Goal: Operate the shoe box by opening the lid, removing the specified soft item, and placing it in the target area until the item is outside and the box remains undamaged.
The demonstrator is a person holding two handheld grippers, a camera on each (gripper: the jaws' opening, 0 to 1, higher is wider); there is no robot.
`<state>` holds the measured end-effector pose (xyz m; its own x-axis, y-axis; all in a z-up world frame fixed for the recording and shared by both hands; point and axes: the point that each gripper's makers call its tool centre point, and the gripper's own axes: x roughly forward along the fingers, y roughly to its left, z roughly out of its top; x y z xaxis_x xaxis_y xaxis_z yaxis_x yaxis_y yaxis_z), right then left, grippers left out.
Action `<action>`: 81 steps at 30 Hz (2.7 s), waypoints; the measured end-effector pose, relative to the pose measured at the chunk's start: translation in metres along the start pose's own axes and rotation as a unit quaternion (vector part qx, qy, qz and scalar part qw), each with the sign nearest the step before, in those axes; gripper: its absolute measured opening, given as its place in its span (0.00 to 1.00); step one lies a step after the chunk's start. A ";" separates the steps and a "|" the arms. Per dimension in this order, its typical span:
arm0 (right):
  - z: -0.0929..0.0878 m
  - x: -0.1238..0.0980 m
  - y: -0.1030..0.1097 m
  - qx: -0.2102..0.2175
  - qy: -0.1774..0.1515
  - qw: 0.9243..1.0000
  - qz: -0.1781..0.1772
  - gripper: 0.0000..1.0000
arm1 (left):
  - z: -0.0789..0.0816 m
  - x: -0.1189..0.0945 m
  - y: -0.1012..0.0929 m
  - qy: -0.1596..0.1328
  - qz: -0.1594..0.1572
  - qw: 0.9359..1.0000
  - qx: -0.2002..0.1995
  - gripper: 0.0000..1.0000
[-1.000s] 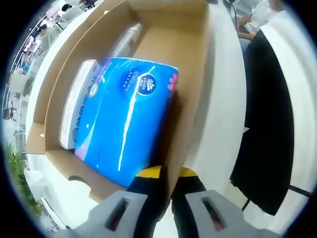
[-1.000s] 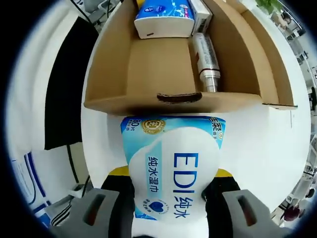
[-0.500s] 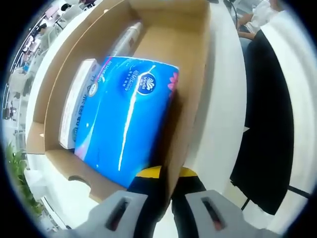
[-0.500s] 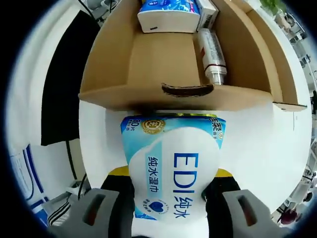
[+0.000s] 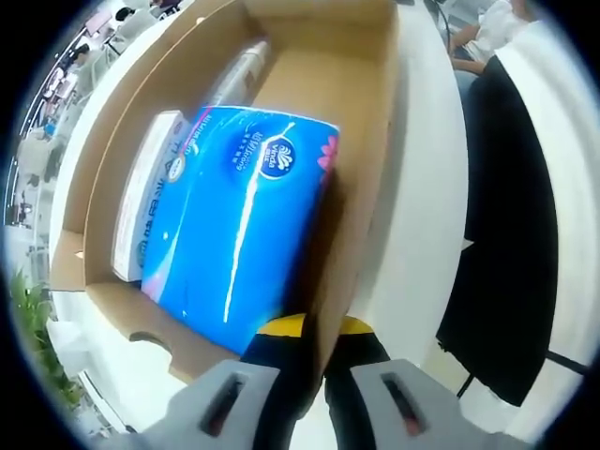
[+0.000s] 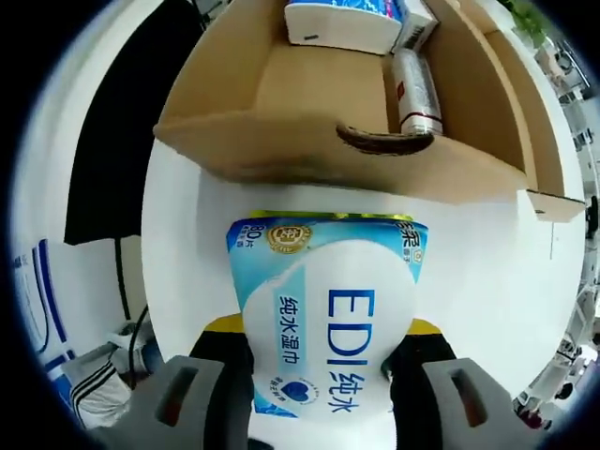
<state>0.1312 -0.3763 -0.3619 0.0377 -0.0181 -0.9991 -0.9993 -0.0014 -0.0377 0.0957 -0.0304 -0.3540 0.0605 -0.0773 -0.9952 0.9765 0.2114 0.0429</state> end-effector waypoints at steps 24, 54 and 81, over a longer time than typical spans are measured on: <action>0.009 -0.014 0.001 0.050 -0.048 0.997 -0.019 0.72 | 0.000 0.000 0.000 0.000 0.002 1.000 0.002 0.05; 0.058 -0.088 0.011 0.372 -0.290 0.868 -0.159 0.53 | 0.001 0.000 0.001 -0.013 0.013 1.000 0.024 0.04; 0.068 -0.132 -0.012 0.369 -0.323 0.826 -0.277 0.35 | 0.006 -0.004 0.000 -0.066 -0.010 0.997 0.027 0.04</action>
<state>0.1381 -0.3064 -0.2305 0.7194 0.3183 -0.6173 -0.5662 0.7835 -0.2558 0.0964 -0.0358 -0.3491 0.0636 -0.2098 -0.9757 0.9874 0.1553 0.0310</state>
